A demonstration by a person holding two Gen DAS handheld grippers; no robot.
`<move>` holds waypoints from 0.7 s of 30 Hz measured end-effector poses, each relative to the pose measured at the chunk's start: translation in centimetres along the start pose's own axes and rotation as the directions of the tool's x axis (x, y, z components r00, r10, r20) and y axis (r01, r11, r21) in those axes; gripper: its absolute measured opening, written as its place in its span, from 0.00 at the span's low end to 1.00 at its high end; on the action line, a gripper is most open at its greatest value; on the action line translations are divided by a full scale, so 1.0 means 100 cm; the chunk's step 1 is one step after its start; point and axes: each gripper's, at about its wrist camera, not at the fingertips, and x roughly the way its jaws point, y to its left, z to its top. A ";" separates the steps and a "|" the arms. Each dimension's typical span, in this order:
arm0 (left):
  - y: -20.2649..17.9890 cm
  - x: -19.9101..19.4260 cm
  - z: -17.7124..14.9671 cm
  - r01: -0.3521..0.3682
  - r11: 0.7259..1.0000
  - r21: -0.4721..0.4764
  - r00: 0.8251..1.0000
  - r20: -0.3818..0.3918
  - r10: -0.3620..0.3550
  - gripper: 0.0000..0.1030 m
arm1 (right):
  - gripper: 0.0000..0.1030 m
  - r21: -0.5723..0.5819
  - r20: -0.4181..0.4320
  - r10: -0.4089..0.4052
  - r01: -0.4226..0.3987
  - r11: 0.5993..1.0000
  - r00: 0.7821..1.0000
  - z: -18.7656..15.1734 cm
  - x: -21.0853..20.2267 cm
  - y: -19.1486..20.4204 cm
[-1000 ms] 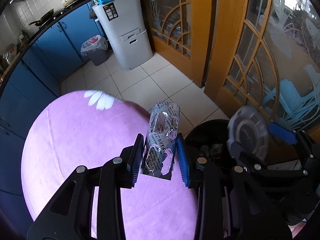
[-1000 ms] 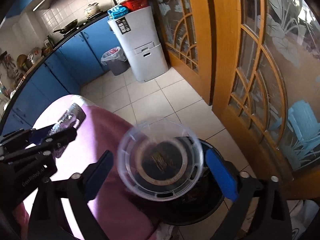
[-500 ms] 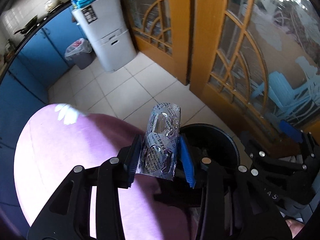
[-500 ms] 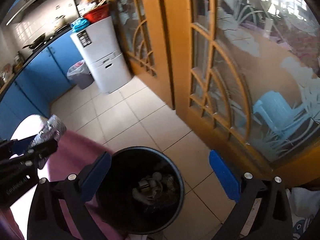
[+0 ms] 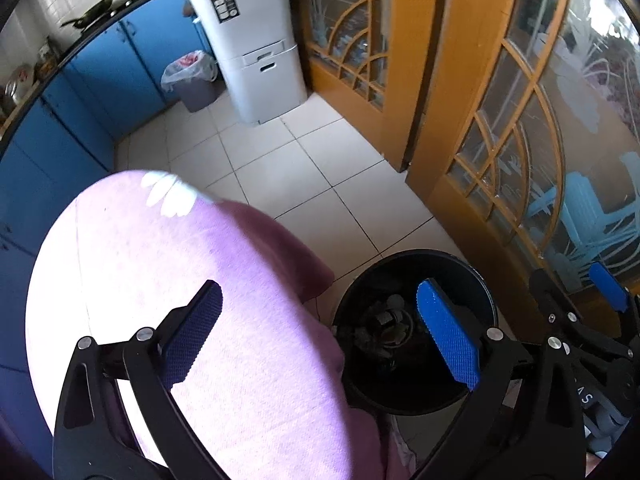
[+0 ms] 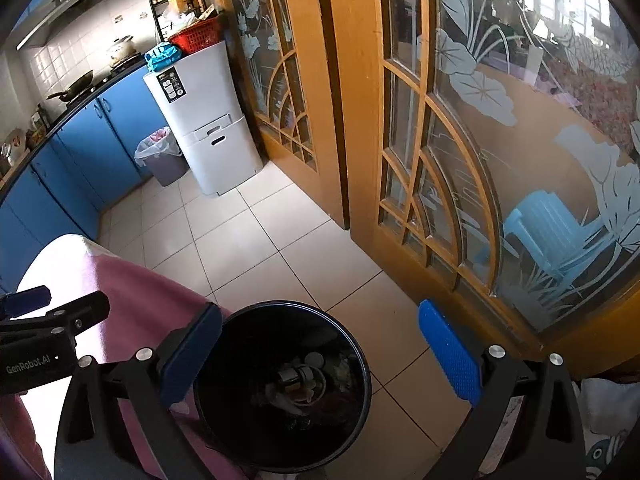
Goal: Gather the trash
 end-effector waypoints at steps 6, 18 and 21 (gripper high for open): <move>0.000 -0.005 0.000 0.010 1.000 0.008 1.000 0.012 -0.010 0.94 | 0.93 -0.003 0.000 -0.012 0.012 1.000 1.000 0.000 -0.004 0.001; -0.006 -0.009 -0.003 0.022 0.999 0.038 1.000 0.017 -0.022 0.94 | 0.93 0.004 0.001 -0.029 0.029 1.000 1.000 -0.002 -0.007 -0.002; -0.007 -0.011 -0.004 0.012 0.999 0.048 1.000 0.028 -0.013 0.95 | 0.93 0.005 0.002 -0.029 0.029 1.000 1.000 -0.002 -0.008 -0.002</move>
